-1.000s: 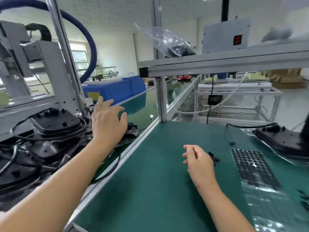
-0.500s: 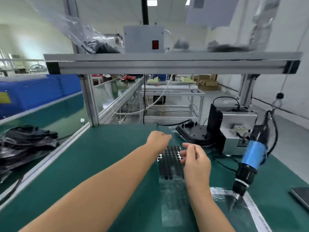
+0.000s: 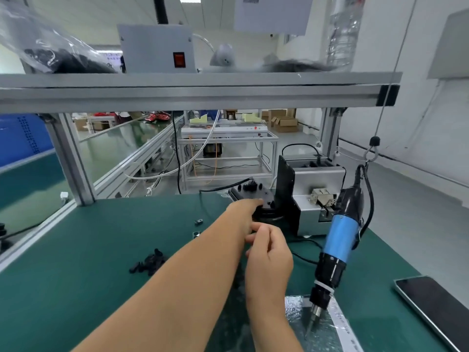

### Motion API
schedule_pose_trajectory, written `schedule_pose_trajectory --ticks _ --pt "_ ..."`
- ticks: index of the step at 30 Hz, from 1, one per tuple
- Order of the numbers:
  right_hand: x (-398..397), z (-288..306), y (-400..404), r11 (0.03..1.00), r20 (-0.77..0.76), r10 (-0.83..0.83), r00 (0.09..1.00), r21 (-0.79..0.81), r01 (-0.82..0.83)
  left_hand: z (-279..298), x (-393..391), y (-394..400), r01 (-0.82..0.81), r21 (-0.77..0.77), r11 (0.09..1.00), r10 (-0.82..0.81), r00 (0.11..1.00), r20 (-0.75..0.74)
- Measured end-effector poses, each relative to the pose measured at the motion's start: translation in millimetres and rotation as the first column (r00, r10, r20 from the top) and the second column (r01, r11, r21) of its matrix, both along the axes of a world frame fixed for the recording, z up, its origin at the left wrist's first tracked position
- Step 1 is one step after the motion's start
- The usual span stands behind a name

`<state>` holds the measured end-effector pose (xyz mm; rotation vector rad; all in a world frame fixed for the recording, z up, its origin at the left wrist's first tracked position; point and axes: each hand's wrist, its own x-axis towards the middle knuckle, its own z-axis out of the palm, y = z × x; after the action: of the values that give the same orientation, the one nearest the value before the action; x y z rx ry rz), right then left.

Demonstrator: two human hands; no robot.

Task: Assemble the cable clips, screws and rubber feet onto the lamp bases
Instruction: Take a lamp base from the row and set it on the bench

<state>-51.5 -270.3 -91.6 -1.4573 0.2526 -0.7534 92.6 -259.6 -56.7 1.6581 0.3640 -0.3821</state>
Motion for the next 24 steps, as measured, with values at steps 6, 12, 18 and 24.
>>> schedule_pose_trajectory --ticks 6,12,18,24 --pt "0 -1 -3 1.0 -0.013 0.001 1.0 0.009 -0.001 13 4 22 -0.038 -0.257 0.966 0.02 0.997 -0.073" --pt "4 -6 1 0.981 -0.144 0.192 0.971 0.048 -0.187 27 -25 104 -0.023 -0.241 0.97 0.05 0.993 0.108" --pt "-2 10 27 0.885 -0.188 0.455 0.87 0.198 -0.42 21 -101 172 0.037 -0.31 0.95 0.008 0.99 0.142" --pt "-13 21 56 0.862 -0.17 0.48 0.86 0.27 -0.428 2 -134 204 0.134 -0.286 0.949 -0.106 0.988 0.111"
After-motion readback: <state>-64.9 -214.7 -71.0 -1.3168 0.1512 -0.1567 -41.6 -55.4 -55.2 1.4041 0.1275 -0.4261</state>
